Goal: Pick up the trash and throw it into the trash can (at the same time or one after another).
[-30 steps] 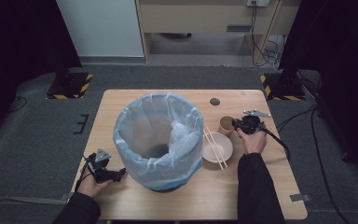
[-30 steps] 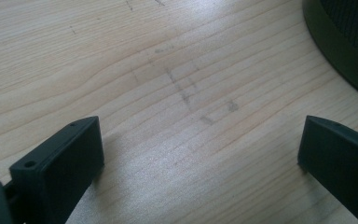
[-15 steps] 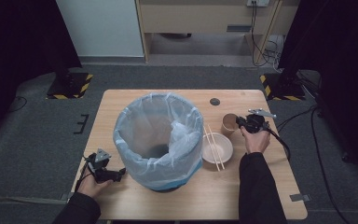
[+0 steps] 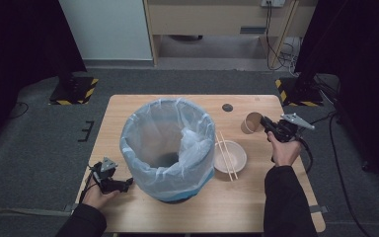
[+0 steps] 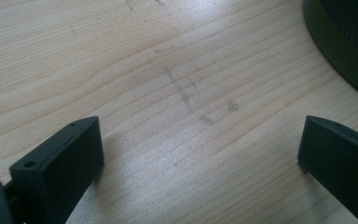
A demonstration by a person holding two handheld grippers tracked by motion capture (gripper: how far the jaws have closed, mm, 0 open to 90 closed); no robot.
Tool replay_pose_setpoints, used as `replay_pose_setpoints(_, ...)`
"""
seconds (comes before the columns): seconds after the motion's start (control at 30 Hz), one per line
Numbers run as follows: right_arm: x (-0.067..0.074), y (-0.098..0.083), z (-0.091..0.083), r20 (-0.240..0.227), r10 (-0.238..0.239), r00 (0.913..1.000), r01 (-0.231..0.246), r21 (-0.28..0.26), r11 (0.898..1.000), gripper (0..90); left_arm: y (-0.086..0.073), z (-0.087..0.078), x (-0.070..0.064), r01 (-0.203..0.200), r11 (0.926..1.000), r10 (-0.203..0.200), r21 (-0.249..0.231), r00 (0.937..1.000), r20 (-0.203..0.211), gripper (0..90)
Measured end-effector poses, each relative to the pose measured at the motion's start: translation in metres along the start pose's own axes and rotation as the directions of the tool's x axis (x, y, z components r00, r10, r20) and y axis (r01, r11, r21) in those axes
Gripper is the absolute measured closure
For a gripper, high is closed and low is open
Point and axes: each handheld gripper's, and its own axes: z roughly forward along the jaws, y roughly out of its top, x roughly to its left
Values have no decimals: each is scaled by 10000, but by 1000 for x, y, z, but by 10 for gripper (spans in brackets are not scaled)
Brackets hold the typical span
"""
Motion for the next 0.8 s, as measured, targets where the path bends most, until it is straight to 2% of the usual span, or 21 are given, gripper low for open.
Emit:
replay_pose_setpoints(0.1,-1,5,-13,-90,129,9999,-134,-570,9983,846,0,0,0,-2,10000,2,1,10000,0,0)
replay_pose_setpoints(0.17,-1,6,-16,-139,188,9997,-198,-709,9973,846,0,0,0,2,10000,-2,-3,10000,-3,0)
replay_pose_setpoints(0.27,2,15,-32,-491,249,9985,-313,-1348,9904,846,0,0,0,33,10000,-33,-4,10000,-6,0)
replay_pose_setpoints(0.33,5,18,-39,-730,218,9971,-333,-1606,9865,847,0,0,0,30,10000,-30,-7,10000,-6,0)
replay_pose_setpoints(0.43,8,22,-45,-845,144,9963,-297,-1824,9828,847,0,0,-1,33,10000,-33,-4,10000,-14,0)
replay_pose_setpoints(0.47,11,29,-52,-1044,273,9942,-505,-2262,9728,847,0,0,-1,38,10000,-38,-3,10000,-12,0)
replay_pose_setpoints(0.57,14,37,-60,-1231,325,9919,-645,-2655,9620,847,0,0,-1,33,10000,-33,3,10000,-5,0)
replay_pose_setpoints(0.6,14,37,-60,-1231,325,9919,-645,-2655,9620,847,0,0,-1,33,10000,-33,3,10000,-5,0)
replay_pose_setpoints(0.63,16,41,-66,-1361,343,9901,-729,-2899,9543,847,0,0,-1,36,10000,-36,5,10000,-2,0)
replay_pose_setpoints(0.67,16,41,-66,-1361,343,9901,-729,-2899,9543,847,0,0,-1,28,10000,-28,4,10000,-3,0)
replay_pose_setpoints(0.7,16,44,-71,-1448,392,9887,-824,-3060,9485,847,0,0,-1,35,10000,-35,6,10000,-3,0)
replay_pose_setpoints(0.73,16,44,-71,-1448,392,9887,-824,-3060,9485,847,0,0,-1,35,10000,-35,6,10000,-3,0)
replay_pose_setpoints(0.8,18,48,-77,-1552,395,9871,-887,-3244,9418,847,0,0,-1,32,10000,-32,7,10000,-3,0)
